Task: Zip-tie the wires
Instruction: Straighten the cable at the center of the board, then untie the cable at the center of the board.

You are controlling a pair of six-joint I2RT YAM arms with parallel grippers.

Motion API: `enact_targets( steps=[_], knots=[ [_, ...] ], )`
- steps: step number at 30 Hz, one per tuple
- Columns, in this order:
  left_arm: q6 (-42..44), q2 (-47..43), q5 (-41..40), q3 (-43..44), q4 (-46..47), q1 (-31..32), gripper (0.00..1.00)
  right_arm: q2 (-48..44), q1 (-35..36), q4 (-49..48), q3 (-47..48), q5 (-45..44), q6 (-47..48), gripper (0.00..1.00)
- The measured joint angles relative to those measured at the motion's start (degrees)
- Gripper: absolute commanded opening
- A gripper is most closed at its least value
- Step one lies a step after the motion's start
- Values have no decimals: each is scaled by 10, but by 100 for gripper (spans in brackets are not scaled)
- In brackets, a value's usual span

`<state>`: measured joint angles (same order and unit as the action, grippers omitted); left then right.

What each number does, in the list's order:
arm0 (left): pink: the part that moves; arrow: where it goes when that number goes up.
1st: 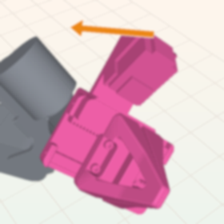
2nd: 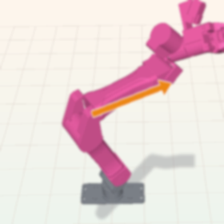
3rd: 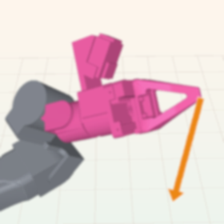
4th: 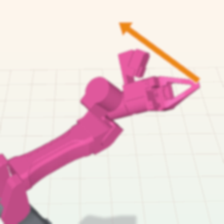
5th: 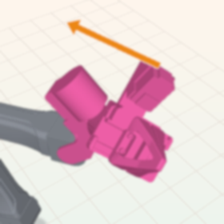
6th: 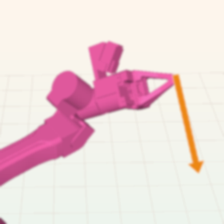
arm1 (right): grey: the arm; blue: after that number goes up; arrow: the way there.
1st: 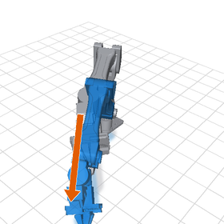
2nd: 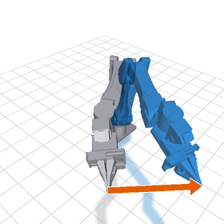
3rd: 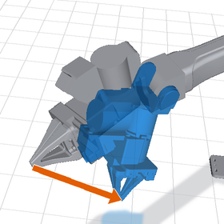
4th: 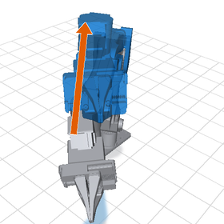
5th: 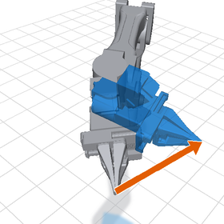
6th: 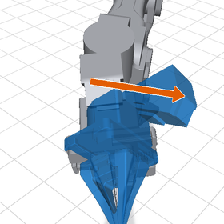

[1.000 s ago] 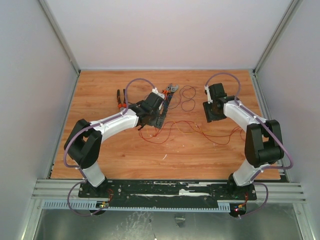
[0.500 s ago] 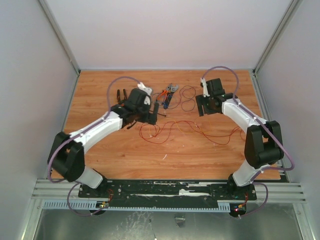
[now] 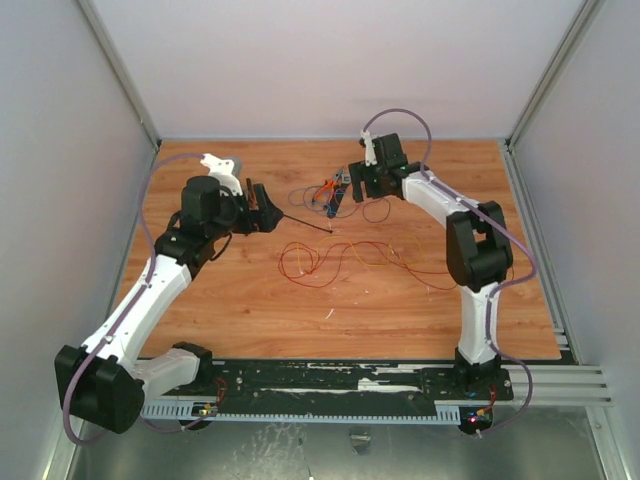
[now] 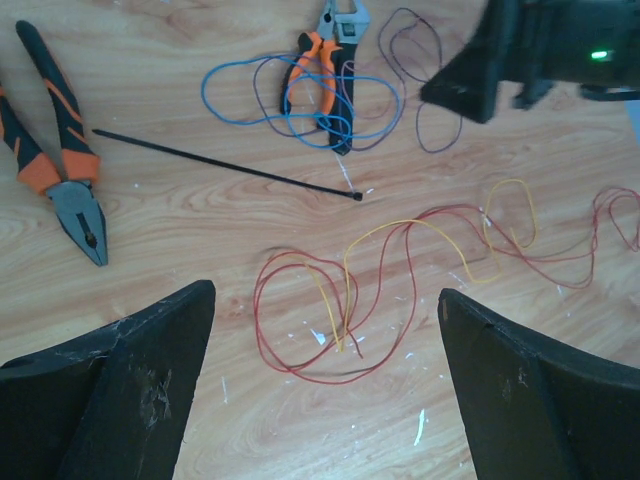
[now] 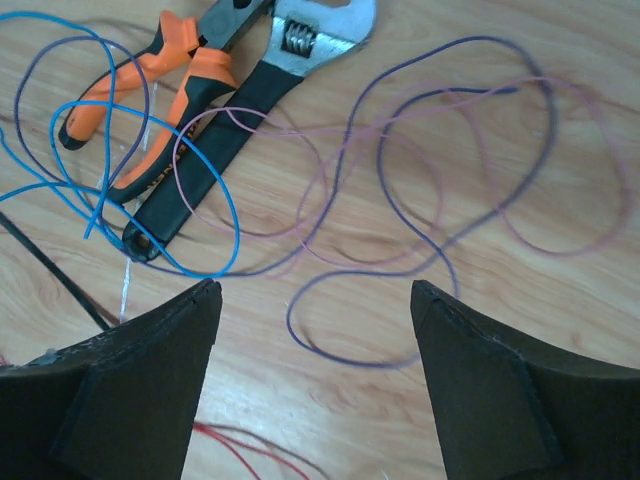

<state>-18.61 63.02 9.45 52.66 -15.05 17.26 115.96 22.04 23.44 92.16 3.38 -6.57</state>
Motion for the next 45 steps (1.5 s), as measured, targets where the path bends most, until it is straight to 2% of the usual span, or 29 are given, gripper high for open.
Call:
enact_targets(
  steps=[4,7,14,20,22,26,31,38,41,45],
  knots=[
    [0,-11,16,0,0,-8,98,60,11,-2,31,17,-10,75],
    [1,-10,22,-3,-1,-13,98,89,24,-2,56,28,-21,67],
    [2,-10,28,-6,-2,-15,98,124,37,-3,97,40,-37,43],
    [2,-10,33,-6,-2,-22,98,141,37,6,115,40,-40,8],
    [2,-11,34,-6,-2,-23,98,141,37,14,118,39,-37,2],
    [2,-13,37,-6,-2,-26,98,141,40,47,148,18,-27,0],
    [3,-11,45,-2,-3,-34,98,139,42,112,240,-44,3,1],
    [3,42,69,82,3,-43,98,118,43,188,400,-172,74,2],
    [3,73,78,127,14,-44,98,101,43,193,440,-182,96,2],
    [3,111,93,169,52,-44,98,60,43,186,444,-155,105,0]
  ],
)
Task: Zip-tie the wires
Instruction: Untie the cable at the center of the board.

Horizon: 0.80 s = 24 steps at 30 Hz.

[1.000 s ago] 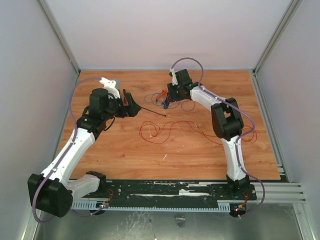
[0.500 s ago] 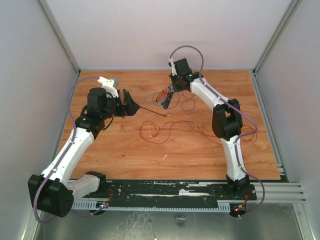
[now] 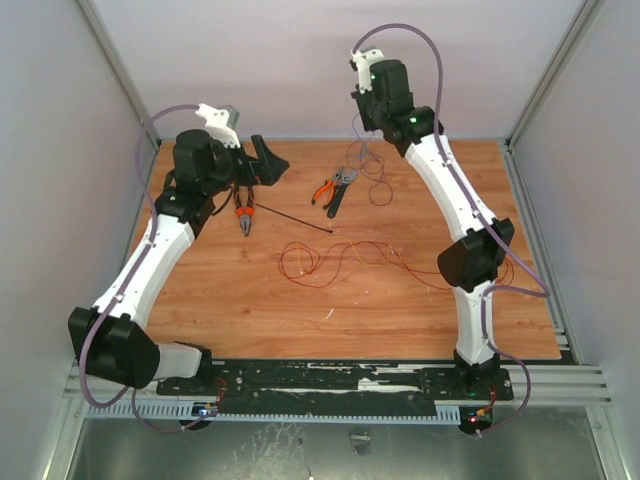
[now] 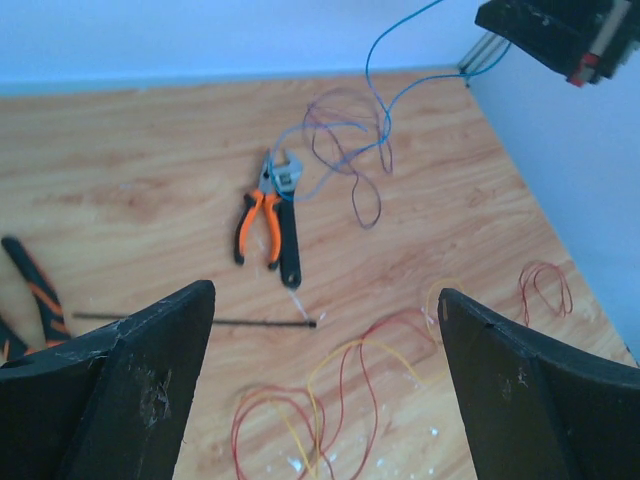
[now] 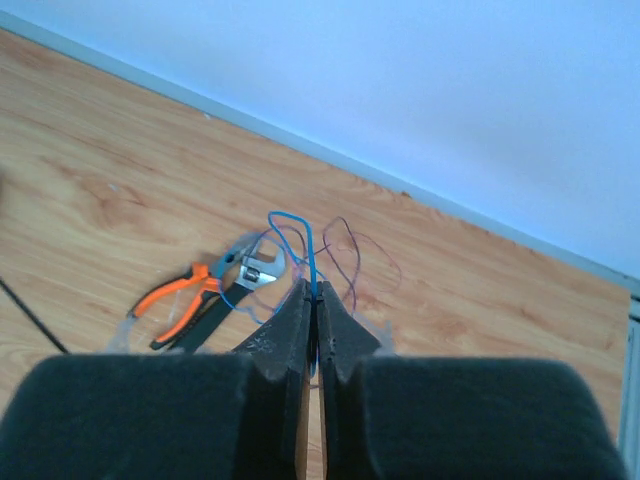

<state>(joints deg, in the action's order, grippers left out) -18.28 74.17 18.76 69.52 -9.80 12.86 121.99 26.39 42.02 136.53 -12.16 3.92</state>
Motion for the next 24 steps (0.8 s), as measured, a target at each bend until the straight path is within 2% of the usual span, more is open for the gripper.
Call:
enact_targets(
  steps=[7,16,24],
  knots=[
    [-1,88,35,38,95,0,98,-61,0,-35,-29,88,4,0],
    [-32,177,81,48,207,6,97,-63,0,-63,-31,181,2,0],
    [-37,230,83,101,287,58,97,-70,0,-81,-31,256,-19,0]
  ],
)
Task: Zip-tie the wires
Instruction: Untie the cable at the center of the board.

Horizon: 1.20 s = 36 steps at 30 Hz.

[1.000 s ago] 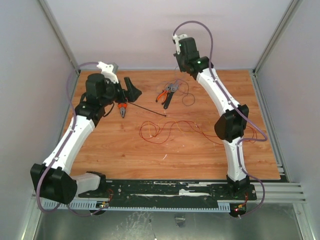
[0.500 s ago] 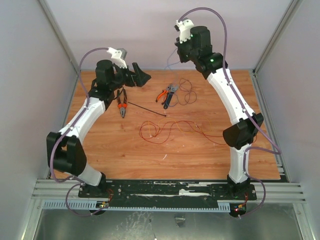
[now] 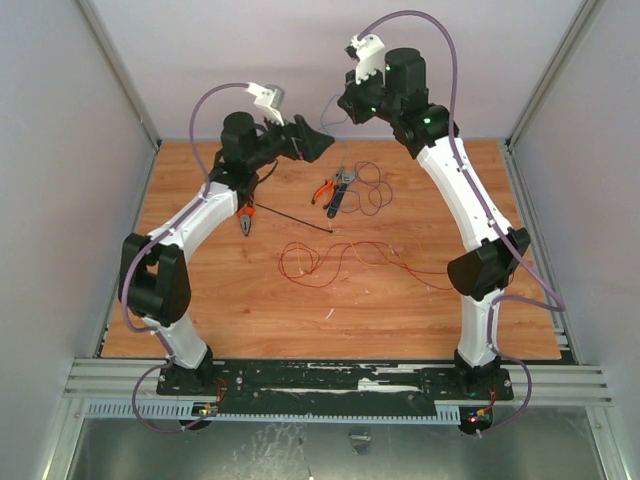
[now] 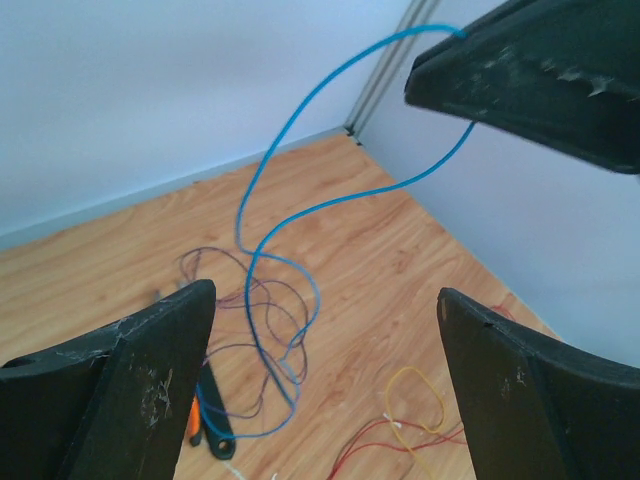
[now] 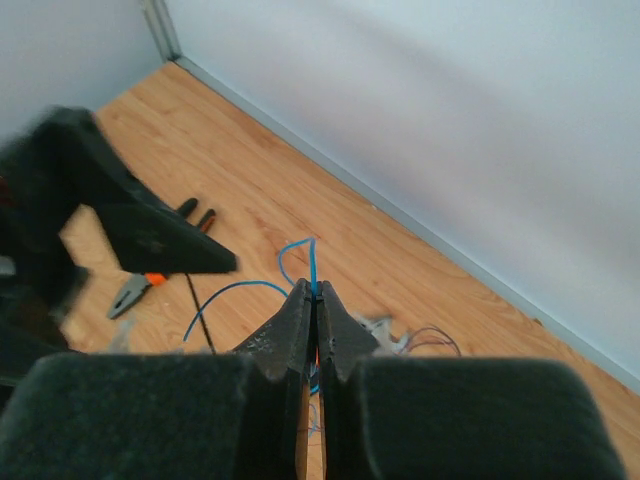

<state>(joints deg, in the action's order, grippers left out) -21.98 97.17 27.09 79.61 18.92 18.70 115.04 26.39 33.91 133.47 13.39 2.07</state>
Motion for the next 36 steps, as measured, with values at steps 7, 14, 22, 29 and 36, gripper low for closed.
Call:
enact_targets(
  steps=[7,14,22,29,36],
  knots=[
    [-4,61,-23,27,20,34,97,-44,0,-8,-2,63,-22,0],
    [-15,102,-51,40,35,42,97,-141,0,-25,-52,79,-36,0],
    [-56,115,-57,17,119,74,96,-211,0,-68,-86,79,-68,0],
    [-79,146,-73,9,154,79,89,-225,0,-81,-108,83,-90,0],
    [-76,148,-91,-5,160,78,66,-250,0,-86,-126,73,-98,0]
  ],
)
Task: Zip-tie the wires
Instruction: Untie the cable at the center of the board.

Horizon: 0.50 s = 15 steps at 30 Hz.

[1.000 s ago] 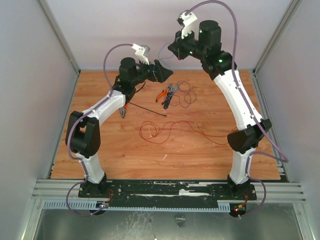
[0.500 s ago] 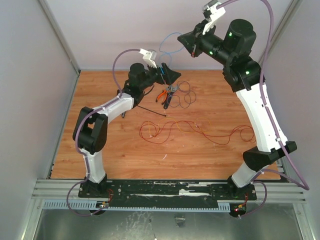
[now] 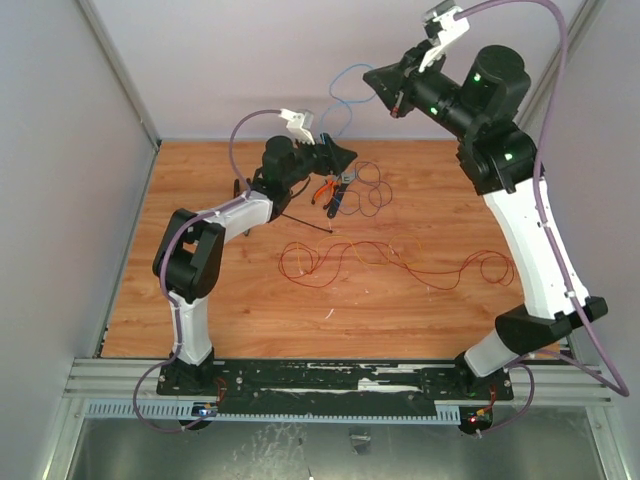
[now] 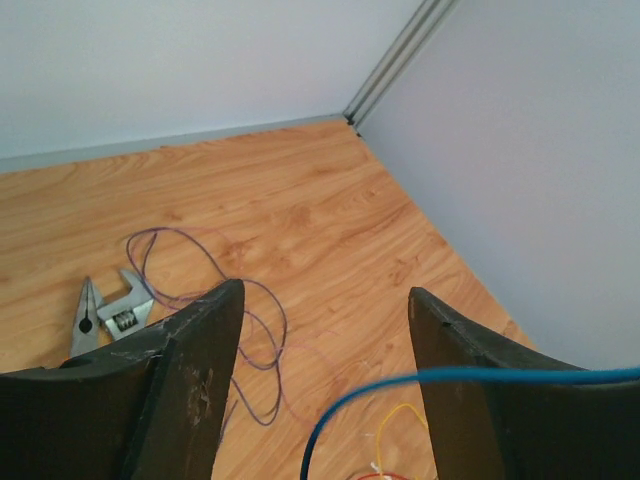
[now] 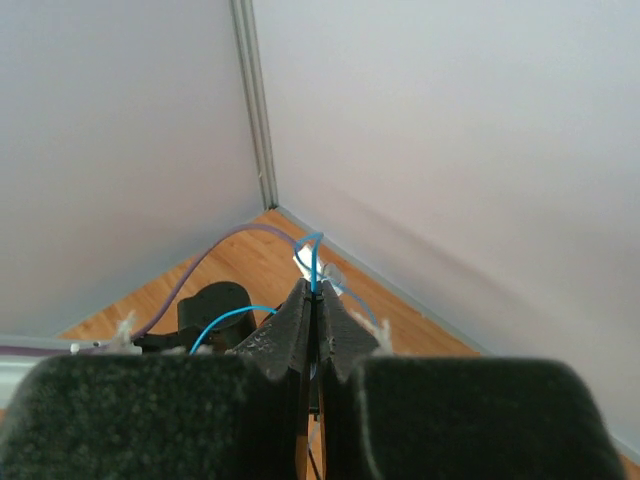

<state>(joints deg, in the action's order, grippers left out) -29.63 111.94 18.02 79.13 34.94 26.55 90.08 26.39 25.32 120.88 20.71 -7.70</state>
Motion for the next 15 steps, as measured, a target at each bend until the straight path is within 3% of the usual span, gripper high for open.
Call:
enact_targets(
  steps=[4,11,15],
  knots=[
    [7,0,-7,-11,-1,-2,52,-33,0,-4,-8,-24,1,0],
    [15,0,-9,-23,-3,-9,44,-84,0,-10,-25,-84,7,0],
    [23,0,-9,-36,-4,-10,31,-86,-1,-7,-32,-115,11,0]
  ],
)
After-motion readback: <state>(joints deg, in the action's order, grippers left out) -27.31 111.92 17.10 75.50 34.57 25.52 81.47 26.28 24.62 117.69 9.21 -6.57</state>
